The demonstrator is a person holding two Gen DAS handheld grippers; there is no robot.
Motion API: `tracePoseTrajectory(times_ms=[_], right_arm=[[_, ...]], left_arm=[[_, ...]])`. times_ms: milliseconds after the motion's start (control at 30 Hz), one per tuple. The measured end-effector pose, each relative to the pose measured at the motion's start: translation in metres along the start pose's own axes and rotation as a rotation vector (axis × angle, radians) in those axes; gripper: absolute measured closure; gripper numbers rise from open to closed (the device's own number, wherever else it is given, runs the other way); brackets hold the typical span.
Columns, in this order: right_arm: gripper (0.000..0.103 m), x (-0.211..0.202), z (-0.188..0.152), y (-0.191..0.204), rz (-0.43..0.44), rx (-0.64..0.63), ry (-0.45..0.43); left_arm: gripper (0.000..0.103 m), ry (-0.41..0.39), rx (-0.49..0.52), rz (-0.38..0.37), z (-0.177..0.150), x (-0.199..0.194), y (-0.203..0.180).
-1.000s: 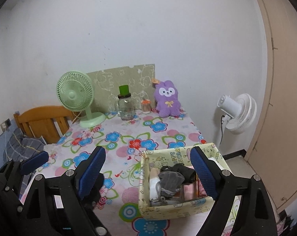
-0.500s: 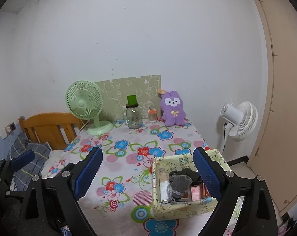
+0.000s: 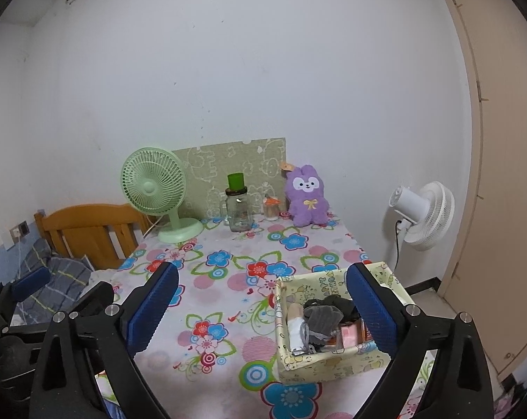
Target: Organize soft objects
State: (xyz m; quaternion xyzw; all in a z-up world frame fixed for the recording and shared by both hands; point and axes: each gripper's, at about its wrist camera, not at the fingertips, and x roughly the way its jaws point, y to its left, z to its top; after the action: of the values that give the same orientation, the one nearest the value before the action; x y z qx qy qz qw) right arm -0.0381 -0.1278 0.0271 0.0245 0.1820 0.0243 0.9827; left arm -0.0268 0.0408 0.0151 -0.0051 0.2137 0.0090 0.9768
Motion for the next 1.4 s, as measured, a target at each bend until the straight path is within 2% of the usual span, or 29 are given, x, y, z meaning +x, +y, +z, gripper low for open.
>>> tracePoseTrajectory(times_ms=[600,1400], right_arm=[[0.000,-0.001,0.003,-0.007,0.012,0.002,-0.014],[0.000,0.003,0.002,-0.016,-0.017,0.022,-0.005]], left_arm=[[0.000,-0.016,-0.022,0.029,0.001,-0.003,-0.004],[0.000,-0.018,-0.007,0.013,0.004,0.001,-0.003]])
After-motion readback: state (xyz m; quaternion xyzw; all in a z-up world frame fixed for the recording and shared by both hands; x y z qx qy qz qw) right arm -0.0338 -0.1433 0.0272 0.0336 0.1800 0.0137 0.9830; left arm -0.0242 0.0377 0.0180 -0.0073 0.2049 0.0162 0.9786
